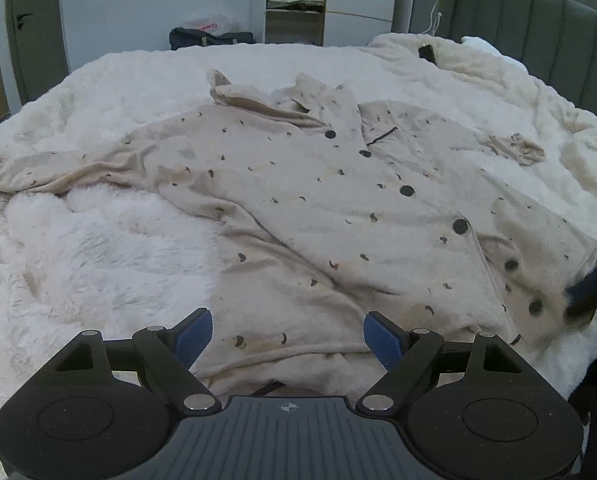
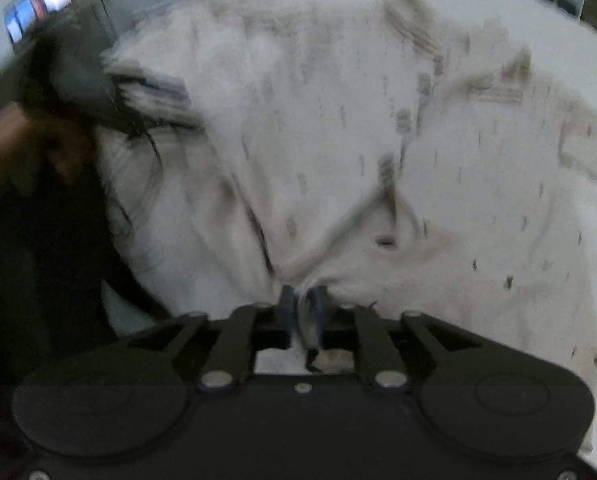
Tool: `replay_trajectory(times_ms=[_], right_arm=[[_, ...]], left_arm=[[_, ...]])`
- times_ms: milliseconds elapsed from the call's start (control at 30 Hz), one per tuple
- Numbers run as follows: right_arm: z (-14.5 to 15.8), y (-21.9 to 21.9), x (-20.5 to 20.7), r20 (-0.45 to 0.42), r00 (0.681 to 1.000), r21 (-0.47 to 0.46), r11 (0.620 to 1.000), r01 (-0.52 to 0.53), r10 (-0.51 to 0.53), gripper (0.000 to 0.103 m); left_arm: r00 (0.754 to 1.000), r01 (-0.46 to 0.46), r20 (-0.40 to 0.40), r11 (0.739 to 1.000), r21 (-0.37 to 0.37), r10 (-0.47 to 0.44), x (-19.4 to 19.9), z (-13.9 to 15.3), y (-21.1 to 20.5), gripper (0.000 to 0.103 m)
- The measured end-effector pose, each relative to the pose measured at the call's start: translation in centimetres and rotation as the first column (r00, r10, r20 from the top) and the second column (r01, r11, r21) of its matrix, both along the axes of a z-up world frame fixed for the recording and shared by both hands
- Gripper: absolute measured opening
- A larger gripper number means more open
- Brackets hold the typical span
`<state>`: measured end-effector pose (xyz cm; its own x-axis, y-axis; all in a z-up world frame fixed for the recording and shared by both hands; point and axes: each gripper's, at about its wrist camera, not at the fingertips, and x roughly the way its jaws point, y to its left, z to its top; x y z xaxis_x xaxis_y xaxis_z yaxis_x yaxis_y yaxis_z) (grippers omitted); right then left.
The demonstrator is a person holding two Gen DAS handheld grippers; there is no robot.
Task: Fold clothes
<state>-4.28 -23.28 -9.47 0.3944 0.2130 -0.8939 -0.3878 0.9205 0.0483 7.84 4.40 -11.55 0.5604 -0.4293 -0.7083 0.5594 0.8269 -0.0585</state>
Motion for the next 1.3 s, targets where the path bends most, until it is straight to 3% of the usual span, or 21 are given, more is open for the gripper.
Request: replay_trajectory(times_ms=[67, 167, 200, 333, 433, 500, 567, 633, 700, 733, 767, 833, 933, 1000, 1100, 1200, 1300], right_arm=[[1.5, -0.4, -0.5, 0.055, 0.998, 0.034, 0.999, 0.021, -0.023, 0.016], [4.6, -1.0, -0.6, 0.153, 0.985, 0.186, 0.981, 0.052, -0.081, 0.048], [5.3, -1.0, -0.6, 0.174, 0.98, 0.222, 0.974, 0.053, -0.093, 0.052], [4.5, 1.0, 1.1, 0.147, 0.988, 0.132, 0.991, 0.024, -0.043, 0.053], [2.1, 0.5, 3.3, 0.045, 0.987, 0.23, 0.963, 0.139, -0.153, 0.044], [-0.3, 0.6, 4.5, 0.016, 0.973, 0.193, 0.956, 0.221, -0.229, 0.023], [-1.6, 0.7, 5.0, 0.003, 0.963, 0.179, 0.947, 0.266, -0.271, 0.018], [-2.4, 1.0, 5.5, -0.018, 0.961, 0.179, 0.945, 0.275, -0.277, 0.017], [-2.7, 1.4, 5.5, -0.024, 0.965, 0.189, 0.947, 0.26, -0.26, 0.008], [-2.5, 1.5, 5.4, -0.022, 0.968, 0.225, 0.943, 0.247, -0.249, 0.001], [-2.3, 1.4, 5.3, -0.021, 0.97, 0.265, 0.934, 0.239, -0.242, 0.001], [-1.2, 0.4, 4.7, -0.02, 0.965, 0.351, 0.902, 0.251, -0.261, 0.001], [1.9, -2.2, 3.5, 0.005, 0.949, 0.5, 0.823, 0.27, -0.315, 0.001], [4.7, -5.1, 2.0, 0.015, 0.937, 0.616, 0.742, 0.266, -0.348, 0.0], [6.1, -8.8, 0.4, -0.007, 0.916, 0.7, 0.652, 0.291, -0.401, 0.0], [5.9, -11.2, -0.6, -0.034, 0.909, 0.735, 0.606, 0.304, -0.415, 0.0], [4.0, -12.3, -0.9, -0.086, 0.904, 0.724, 0.597, 0.345, -0.418, 0.001]], left_arm=[[1.0, -0.015, -0.006, 1.0, -0.027, 0.014, 0.0, 0.4, 0.7, 0.079], [0.997, -0.059, 0.048, 0.998, 0.01, 0.058, -0.2, 1.1, 1.3, 0.079], [0.995, -0.069, 0.077, 0.997, 0.028, 0.067, -0.4, 1.5, 1.5, 0.079], [0.992, -0.072, 0.112, 0.995, 0.063, 0.065, -0.4, 2.9, 2.3, 0.08], [0.993, -0.082, 0.087, 0.996, 0.045, 0.078, 0.0, 3.1, 3.4, 0.082], [0.993, -0.093, 0.082, 0.994, 0.06, 0.088, 0.0, 3.0, 3.7, 0.082], [0.993, -0.096, 0.078, 0.992, 0.082, 0.09, -0.2, 2.8, 3.9, 0.082], [0.995, -0.08, 0.065, 0.992, 0.1, 0.074, -0.4, 2.5, 3.9, 0.082], [0.997, -0.063, 0.052, 0.991, 0.118, 0.057, -0.6, 2.2, 3.9, 0.082], [0.998, -0.059, 0.038, 0.991, 0.122, 0.055, -0.5, 2.0, 3.9, 0.082], [0.998, -0.057, 0.019, 0.991, 0.122, 0.056, -0.4, 1.7, 3.9, 0.082], [0.999, -0.049, 0.002, 0.992, 0.118, 0.049, -0.3, 1.4, 3.9, 0.082], [1.0, -0.013, -0.016, 0.993, 0.119, 0.015, -0.1, 1.1, 3.2, 0.082], [0.999, 0.004, -0.035, 0.992, 0.123, 0.0, 0.3, 0.6, 2.6, 0.082], [0.997, 0.02, -0.081, 0.992, 0.125, -0.01, 1.3, -0.6, 1.8, 0.082], [0.988, 0.043, -0.153, 0.993, 0.11, -0.026, 2.3, -2.2, 1.2, 0.082], [0.979, 0.051, -0.201, 0.993, 0.107, -0.028, 3.1, -3.4, 0.6, 0.082]])
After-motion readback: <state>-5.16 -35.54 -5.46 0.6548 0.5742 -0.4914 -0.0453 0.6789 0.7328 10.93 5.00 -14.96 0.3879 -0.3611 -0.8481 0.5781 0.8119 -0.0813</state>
